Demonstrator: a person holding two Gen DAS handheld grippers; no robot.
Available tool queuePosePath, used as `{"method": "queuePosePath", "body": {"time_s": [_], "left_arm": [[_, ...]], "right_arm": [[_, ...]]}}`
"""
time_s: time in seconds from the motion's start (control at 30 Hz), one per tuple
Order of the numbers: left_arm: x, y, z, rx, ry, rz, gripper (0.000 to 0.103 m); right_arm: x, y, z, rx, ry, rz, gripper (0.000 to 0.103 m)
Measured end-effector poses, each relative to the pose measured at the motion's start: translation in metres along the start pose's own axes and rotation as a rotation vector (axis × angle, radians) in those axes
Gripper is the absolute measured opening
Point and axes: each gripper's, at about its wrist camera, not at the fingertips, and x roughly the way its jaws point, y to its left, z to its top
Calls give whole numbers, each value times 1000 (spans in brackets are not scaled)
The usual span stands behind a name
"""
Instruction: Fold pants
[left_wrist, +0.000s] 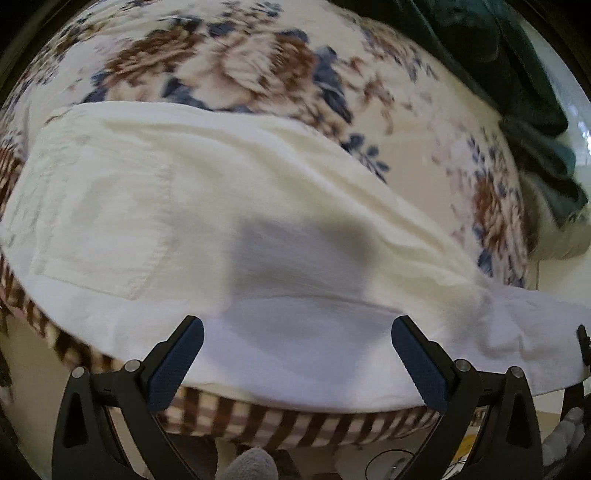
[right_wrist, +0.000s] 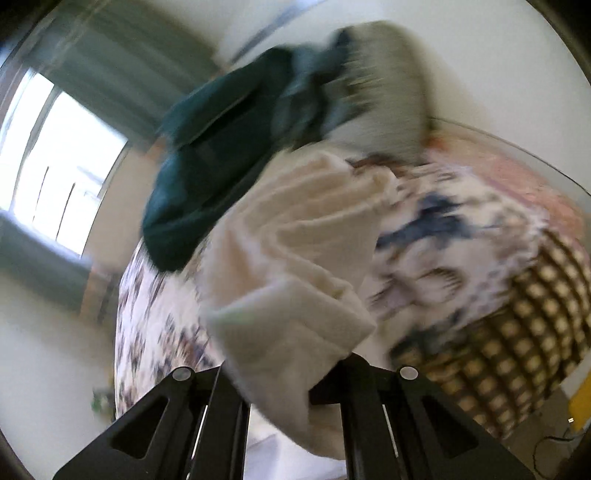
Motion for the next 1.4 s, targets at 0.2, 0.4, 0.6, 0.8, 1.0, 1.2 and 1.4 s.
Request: {"method": "queuePosePath", "body": {"time_s": [0.2, 0.4, 0.6, 0.8, 1.0, 1.2, 1.4], "left_arm": [[-32, 62, 9, -82, -34, -3, 103], [-43, 138, 10, -134, -61, 68, 103], [-38, 184, 20, -191, -62, 88, 103], [-35, 164, 42, -150, -72, 25, 103], [-7, 92, 61, -18, -37, -53, 103], [65, 49, 68, 105, 81, 114, 103], [51, 79, 68, 13, 82, 92, 103]], "right_arm": [[61, 93, -102, -203, 193, 65, 8], [150, 140, -234, -392, 443, 14, 9], [171, 150, -278, -396, 674, 82, 68], [122, 107, -217, -259, 574, 0, 80], [120, 52, -167, -197, 534, -148, 77], [146, 14, -158, -199, 638, -322, 13], [140, 11, -156, -192, 624, -283, 4]]}}
